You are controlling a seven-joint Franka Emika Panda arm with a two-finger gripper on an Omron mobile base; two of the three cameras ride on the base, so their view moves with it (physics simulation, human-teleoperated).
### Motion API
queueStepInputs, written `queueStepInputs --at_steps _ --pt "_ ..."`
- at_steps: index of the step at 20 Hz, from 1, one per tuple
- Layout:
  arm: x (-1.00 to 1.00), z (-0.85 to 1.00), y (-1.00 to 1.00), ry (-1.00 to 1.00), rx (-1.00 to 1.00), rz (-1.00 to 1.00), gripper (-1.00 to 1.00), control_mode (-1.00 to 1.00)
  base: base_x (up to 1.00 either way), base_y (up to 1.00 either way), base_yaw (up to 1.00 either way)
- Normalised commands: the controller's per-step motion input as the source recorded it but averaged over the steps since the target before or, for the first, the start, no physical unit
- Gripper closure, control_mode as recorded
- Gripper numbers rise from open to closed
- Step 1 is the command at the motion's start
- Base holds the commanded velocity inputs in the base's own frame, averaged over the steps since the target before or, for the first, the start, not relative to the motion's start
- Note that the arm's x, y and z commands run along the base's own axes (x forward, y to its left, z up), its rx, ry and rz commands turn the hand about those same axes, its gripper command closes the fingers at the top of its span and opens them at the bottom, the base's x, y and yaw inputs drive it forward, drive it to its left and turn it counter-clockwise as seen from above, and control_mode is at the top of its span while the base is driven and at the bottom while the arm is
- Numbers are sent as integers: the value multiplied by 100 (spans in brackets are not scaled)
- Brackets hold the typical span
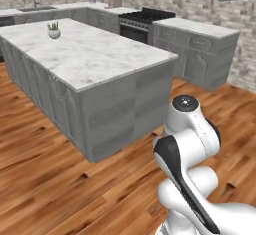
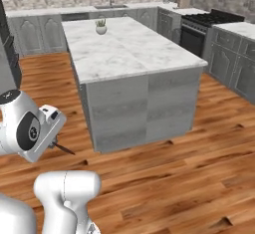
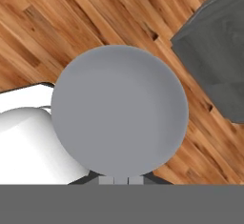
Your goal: Organize the utensils by type. Pick up the wooden spoons from the counter and place them in the open cabinet. Then pick up the metallic utensils from the counter and place them in the open drawer.
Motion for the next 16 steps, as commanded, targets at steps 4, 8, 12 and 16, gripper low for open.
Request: queueStepInputs --at_steps 4,8,12,16 --pt "0 0 0 0 0 0 100 100 38 -48 0" --pt "0 0 0 0 0 0 100 100 45 -52 2" --pt "0 0 0 0 0 0 100 100 53 -53 6" --pt "0 0 0 0 0 0 100 100 65 -54 9"
